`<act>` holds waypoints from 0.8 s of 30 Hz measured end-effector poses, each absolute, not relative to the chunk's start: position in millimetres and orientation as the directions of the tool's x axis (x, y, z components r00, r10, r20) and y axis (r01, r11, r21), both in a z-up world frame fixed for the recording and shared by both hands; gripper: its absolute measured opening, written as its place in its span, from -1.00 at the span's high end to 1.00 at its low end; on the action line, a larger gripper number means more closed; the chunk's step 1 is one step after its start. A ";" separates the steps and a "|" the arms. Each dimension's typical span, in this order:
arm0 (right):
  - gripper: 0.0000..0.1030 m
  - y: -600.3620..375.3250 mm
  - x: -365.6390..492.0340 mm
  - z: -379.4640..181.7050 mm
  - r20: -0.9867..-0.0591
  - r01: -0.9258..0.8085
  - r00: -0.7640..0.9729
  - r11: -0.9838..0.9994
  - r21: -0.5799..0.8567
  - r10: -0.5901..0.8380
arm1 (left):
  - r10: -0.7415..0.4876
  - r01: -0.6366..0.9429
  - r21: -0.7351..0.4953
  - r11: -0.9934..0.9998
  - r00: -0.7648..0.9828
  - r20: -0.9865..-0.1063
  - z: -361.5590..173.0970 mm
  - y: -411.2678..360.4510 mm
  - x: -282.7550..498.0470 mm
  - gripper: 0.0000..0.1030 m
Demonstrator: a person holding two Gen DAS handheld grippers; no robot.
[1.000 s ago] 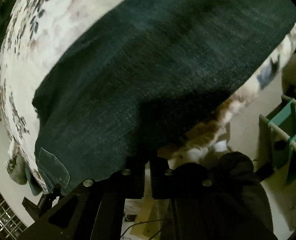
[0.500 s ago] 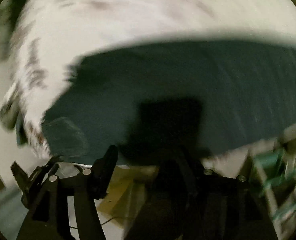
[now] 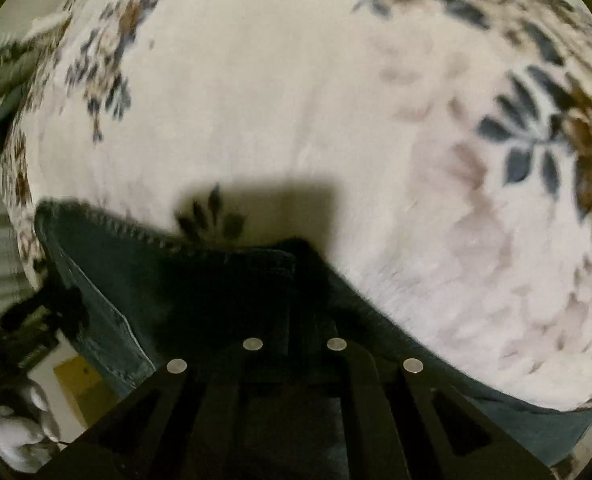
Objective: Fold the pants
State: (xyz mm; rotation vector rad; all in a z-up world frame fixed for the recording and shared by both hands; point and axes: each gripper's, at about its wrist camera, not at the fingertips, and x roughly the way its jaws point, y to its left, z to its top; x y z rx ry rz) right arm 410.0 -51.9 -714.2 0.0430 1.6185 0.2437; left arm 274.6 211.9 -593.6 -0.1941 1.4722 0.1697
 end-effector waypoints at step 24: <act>-0.34 -314.6 228.2 -674.9 -0.910 0.603 0.281 0.681 0.415 0.306 | -0.155 0.026 -0.154 0.988 0.049 -0.987 -551.8 97.8 252.6 -0.68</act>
